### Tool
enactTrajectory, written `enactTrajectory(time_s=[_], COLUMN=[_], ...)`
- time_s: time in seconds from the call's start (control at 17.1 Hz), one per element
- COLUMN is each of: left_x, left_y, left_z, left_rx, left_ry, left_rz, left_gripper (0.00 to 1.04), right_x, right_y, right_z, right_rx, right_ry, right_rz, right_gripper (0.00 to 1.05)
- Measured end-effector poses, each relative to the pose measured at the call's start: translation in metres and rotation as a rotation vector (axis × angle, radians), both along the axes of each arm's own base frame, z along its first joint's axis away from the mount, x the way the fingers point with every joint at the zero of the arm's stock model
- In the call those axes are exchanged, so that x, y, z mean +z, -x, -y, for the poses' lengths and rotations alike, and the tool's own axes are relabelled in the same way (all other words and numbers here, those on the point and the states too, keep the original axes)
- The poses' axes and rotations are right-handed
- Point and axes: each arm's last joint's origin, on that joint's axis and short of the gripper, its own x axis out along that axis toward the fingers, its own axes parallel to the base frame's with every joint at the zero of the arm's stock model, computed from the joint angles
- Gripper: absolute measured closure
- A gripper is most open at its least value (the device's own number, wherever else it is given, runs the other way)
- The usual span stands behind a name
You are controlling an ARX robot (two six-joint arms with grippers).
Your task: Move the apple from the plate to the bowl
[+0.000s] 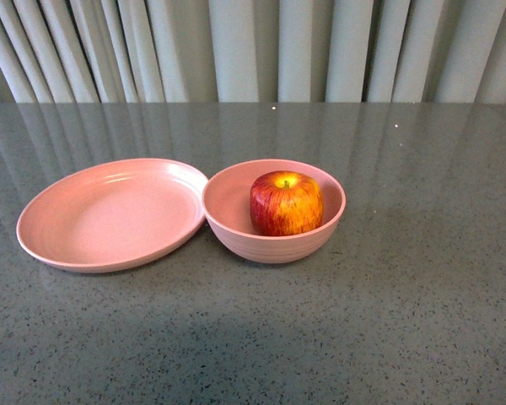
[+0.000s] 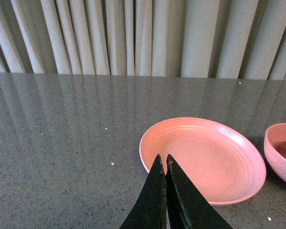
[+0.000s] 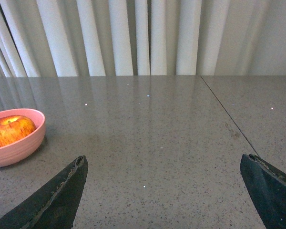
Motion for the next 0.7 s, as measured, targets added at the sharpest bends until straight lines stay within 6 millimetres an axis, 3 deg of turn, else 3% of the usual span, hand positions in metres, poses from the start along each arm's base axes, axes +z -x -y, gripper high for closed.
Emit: enactTrajectory(time_s=[0.7], left_x=[-0.011], left_y=[0.027], left_z=[0.0], left_rx=[0.0], left_ry=[0.0], left_rz=[0.025], left_gripper=[1.04], right_x=[0.0], right_y=[0.0], right_z=[0.0], right_rx=[0.0], right_ry=[0.0], right_rz=[0.0], right_gripper=[0.07])
